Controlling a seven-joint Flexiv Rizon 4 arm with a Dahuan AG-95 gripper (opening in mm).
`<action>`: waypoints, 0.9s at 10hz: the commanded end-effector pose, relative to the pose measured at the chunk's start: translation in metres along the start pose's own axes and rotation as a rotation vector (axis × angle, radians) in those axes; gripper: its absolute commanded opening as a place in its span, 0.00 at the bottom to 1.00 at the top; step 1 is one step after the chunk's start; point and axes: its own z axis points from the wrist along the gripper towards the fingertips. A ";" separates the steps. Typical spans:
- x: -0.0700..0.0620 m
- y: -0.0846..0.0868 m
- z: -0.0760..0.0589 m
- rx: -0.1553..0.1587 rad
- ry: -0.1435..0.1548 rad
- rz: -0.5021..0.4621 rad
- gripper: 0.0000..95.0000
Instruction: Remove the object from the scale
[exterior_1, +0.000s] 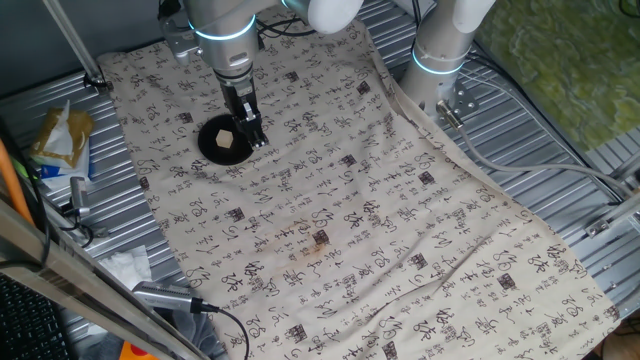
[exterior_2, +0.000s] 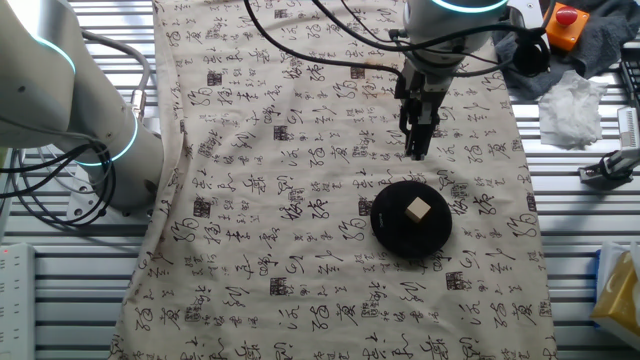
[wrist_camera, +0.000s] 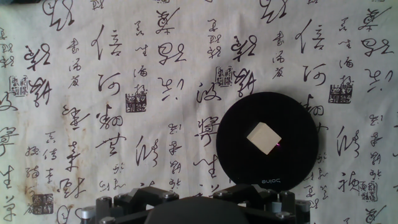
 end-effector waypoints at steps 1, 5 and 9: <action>0.000 0.000 0.000 -0.019 -0.036 -0.010 0.00; 0.000 0.000 0.000 -0.014 -0.035 -0.013 0.00; 0.000 0.000 0.000 -0.015 -0.035 -0.014 0.00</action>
